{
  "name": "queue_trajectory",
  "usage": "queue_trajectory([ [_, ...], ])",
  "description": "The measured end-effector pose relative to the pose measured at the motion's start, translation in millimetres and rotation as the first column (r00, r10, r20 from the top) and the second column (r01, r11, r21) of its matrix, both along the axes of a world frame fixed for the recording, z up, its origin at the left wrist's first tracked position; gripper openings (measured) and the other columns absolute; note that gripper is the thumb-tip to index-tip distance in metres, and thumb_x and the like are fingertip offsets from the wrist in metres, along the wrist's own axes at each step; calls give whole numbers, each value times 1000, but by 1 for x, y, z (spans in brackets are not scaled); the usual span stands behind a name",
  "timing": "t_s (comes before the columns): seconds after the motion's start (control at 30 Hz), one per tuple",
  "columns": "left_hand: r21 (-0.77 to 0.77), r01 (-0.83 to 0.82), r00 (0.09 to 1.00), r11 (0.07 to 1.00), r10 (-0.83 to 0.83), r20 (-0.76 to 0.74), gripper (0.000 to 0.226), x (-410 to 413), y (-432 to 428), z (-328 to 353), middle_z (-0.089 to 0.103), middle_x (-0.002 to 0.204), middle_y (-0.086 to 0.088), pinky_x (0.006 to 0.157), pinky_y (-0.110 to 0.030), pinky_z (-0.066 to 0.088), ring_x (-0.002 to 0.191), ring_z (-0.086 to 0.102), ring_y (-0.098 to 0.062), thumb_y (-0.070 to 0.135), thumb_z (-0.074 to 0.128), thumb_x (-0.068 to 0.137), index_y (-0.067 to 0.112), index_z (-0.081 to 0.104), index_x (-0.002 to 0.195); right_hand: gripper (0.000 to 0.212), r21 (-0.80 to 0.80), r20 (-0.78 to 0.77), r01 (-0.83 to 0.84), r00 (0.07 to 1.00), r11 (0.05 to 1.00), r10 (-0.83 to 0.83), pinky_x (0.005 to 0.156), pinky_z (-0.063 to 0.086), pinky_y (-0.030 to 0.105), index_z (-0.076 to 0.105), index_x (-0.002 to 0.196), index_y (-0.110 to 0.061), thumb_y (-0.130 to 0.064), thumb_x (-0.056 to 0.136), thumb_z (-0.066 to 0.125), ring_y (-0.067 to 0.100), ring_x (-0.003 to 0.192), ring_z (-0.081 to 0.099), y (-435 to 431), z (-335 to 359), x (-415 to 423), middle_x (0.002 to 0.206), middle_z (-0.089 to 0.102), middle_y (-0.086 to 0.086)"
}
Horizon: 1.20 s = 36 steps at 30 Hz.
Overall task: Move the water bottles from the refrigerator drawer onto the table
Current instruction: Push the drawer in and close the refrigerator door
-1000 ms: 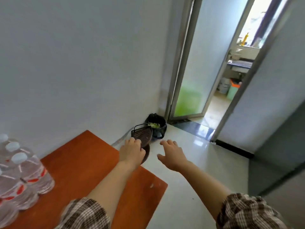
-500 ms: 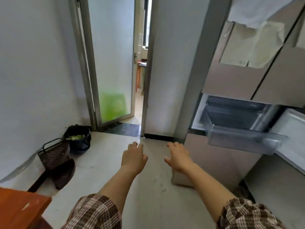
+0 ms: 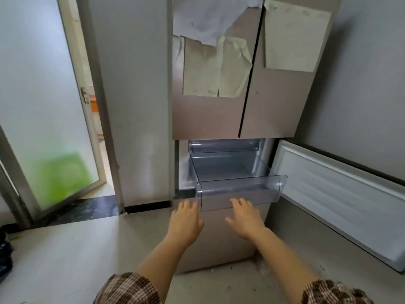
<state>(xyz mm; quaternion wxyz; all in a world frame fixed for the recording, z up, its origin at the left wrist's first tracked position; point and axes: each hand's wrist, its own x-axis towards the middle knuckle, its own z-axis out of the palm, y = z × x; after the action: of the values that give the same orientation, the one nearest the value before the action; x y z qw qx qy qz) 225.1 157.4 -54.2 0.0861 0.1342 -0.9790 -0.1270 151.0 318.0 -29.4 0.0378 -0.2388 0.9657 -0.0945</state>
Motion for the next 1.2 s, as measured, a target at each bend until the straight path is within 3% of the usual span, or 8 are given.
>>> queue_trajectory([
  [0.23, 14, 80, 997, 997, -80, 6, 57, -124, 17, -12, 29, 151, -8, 112, -39, 32, 140, 28, -25, 29, 51, 94, 17, 30, 145, 57, 11, 89, 94, 992, 996, -95, 107, 33, 47, 32, 142, -13, -37, 95, 54, 29, 134, 33, 26, -8, -109, 145, 37, 10],
  [0.43, 3, 134, 989, 991, -134, 66, 65, -202, 38, -35, 2, 161, -12, 120, -42, 12, 149, 1, -28, 28, 47, 96, 19, 14, 152, 64, 47, 175, 144, 973, 988, -150, 108, 30, 48, 25, 147, -8, -38, 97, 52, 32, 135, 31, 52, -31, -181, 147, 32, 13],
  [0.63, -119, 42, 988, 992, -24, 150, 82, -248, 58, -74, -33, 149, -12, 114, -54, -12, 140, -28, -33, 24, 42, 99, 17, -24, 146, 79, -9, 153, 140, 979, 990, -137, 115, 18, 51, 5, 153, -14, -36, 96, 54, 33, 146, 12, 71, -53, -242, 160, 8, 13],
  [0.7, -144, -14, 989, 989, 35, 141, 92, -256, 64, -91, -34, 146, -14, 111, -58, -19, 134, -38, -35, 23, 48, 95, 15, -30, 142, 85, -24, 149, 107, 984, 994, -102, 117, 12, 50, -3, 154, -16, -36, 95, 55, 32, 148, 2, 74, -64, -258, 161, -4, 13],
  [0.73, -149, -44, 994, 988, 58, 92, 101, -259, 67, -98, -27, 150, -16, 111, -57, -22, 136, -37, -35, 23, 57, 88, 16, -25, 145, 89, -27, 152, 88, 985, 996, -83, 119, 9, 50, -8, 154, -17, -35, 95, 56, 31, 148, -4, 75, -71, -264, 161, -11, 13],
  [0.83, -147, -111, 989, 983, 124, 79, 126, -265, 71, -114, 3, 159, -18, 113, -53, -22, 145, -13, -37, 28, 83, 58, 17, 1, 152, 103, -21, 147, 36, 989, 999, -33, 121, 3, 48, -24, 149, -18, -34, 92, 60, 31, 146, -18, 80, -92, -277, 156, -30, 12],
  [1.0, -154, -176, 973, 972, 195, 120, 136, -277, 73, -127, -36, 152, -7, 110, -51, -26, 142, -29, -32, 46, 78, 65, 24, -28, 146, 111, -14, 95, -5, 995, 1000, 6, 115, -13, 46, -42, 136, -13, -42, 92, 56, 38, 134, -37, 81, -122, -290, 141, -50, 15],
  [1.2, -197, -185, 982, 963, 189, 3, 136, -310, 60, -135, -21, 158, -12, 114, -53, -13, 145, -16, -36, 51, 81, 59, 19, -13, 152, 113, -124, 67, -45, 996, 991, 54, 109, -21, 44, -43, 135, -21, -33, 90, 60, 38, 135, -40, 64, -137, -328, 143, -50, 10],
])
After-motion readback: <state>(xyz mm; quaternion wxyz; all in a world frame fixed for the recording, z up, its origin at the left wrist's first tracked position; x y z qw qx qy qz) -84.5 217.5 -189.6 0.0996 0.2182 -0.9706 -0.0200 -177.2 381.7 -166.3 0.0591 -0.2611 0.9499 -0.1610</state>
